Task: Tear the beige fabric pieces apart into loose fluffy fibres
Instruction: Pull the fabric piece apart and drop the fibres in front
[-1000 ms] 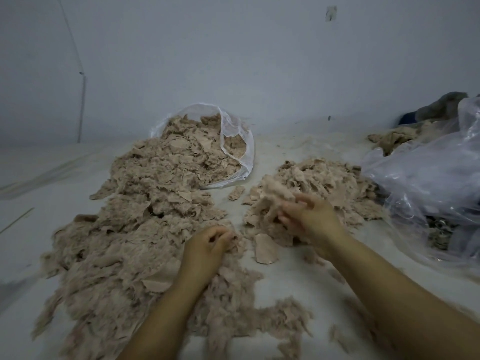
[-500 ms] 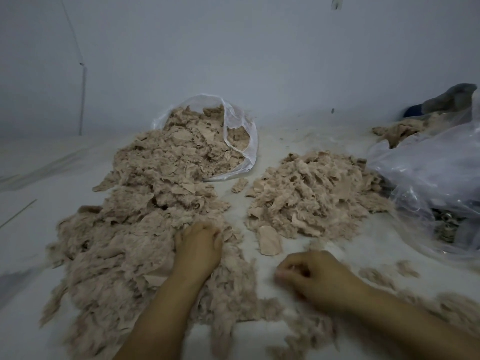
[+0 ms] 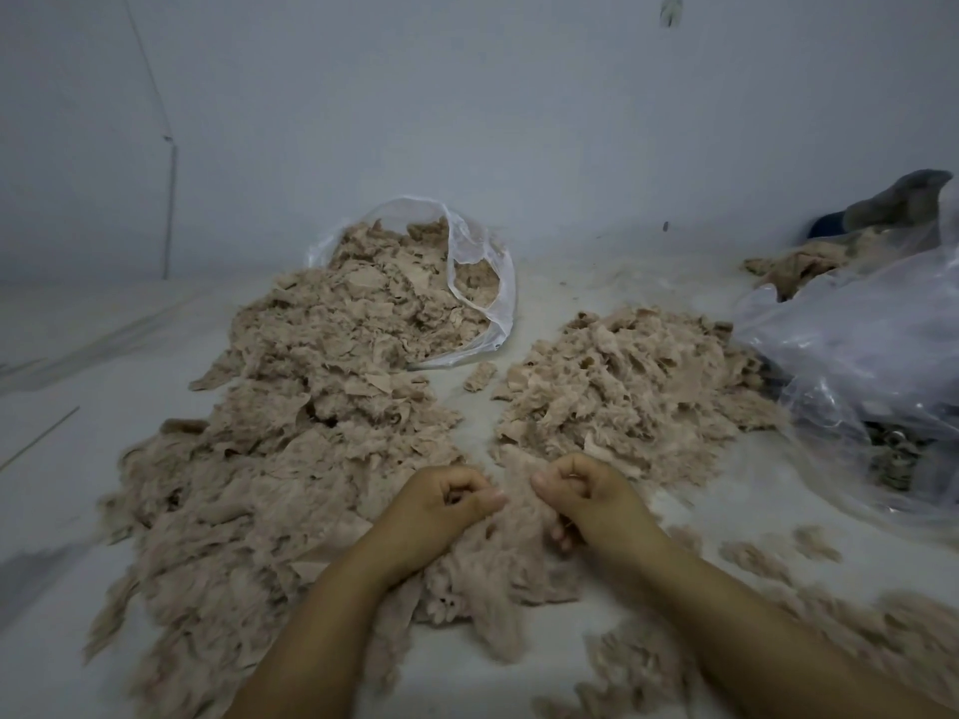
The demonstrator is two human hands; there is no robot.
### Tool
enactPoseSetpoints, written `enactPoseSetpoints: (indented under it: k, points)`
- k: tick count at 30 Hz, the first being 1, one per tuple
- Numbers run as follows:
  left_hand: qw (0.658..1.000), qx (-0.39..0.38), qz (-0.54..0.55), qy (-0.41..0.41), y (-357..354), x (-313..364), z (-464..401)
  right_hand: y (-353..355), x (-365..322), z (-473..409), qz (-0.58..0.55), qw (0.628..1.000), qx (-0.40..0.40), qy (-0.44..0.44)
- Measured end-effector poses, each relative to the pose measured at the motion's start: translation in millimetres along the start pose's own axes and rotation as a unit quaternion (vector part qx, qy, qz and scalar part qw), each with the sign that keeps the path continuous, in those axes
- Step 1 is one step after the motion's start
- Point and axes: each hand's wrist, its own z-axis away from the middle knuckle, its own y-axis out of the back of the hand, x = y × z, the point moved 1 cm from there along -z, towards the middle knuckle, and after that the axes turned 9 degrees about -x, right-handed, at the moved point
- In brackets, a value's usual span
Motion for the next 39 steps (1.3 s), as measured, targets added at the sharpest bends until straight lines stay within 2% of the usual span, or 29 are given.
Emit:
enactPoseSetpoints:
  k: [3,6,11,14,16,17,19,20,22,24,26,29,33,36,39]
  points:
    - [0.999,-0.009,0.029,-0.009,-2,2,-1,-2,6,-1,-0.032,0.999,-0.016,-0.003]
    - [0.999,-0.014,0.042,-0.022,-5,4,0,-10,9,2,-0.014,0.998,-0.061,0.009]
    - [0.997,-0.010,0.077,-0.009,-5,-1,-3,-12,7,8,0.002,0.998,-0.050,0.047]
    - [0.997,-0.015,0.082,0.001,-5,-3,-4,-7,8,6,0.165,0.985,-0.009,0.050]
    - [0.997,-0.020,0.075,0.008,-6,-4,-3,-10,6,3,0.300,0.953,-0.018,0.046]
    - [0.998,-0.017,0.065,0.012,-6,-5,-3,-12,5,1,0.339,0.939,-0.022,0.051]
    - [0.999,-0.002,0.048,0.016,-9,-4,-2,-14,5,-1,0.349,0.936,-0.004,0.054]
    - [0.999,0.012,0.030,0.022,-10,-3,-2,-12,6,-2,0.309,0.950,0.010,0.047]
    - [0.999,0.034,-0.022,0.033,-11,-4,-2,-8,5,0,0.124,0.992,0.023,0.019]
    - [0.998,0.036,-0.023,0.045,-12,-3,-3,-5,4,2,-0.037,0.999,-0.010,-0.019]
    - [0.999,0.028,0.030,0.031,-13,-2,-5,-3,4,3,-0.105,0.993,-0.024,-0.042]
    - [0.997,0.035,0.070,0.017,-11,0,-4,-1,4,3,-0.127,0.990,-0.023,-0.053]
    - [0.978,0.024,0.205,0.010,-11,2,-2,-3,4,5,-0.143,0.988,-0.040,-0.037]
    - [0.983,-0.003,0.186,0.007,-12,3,-2,-3,4,7,-0.122,0.992,-0.028,0.000]
    - [0.981,0.025,0.189,0.016,-12,3,-4,-2,5,7,-0.112,0.994,-0.009,0.003]
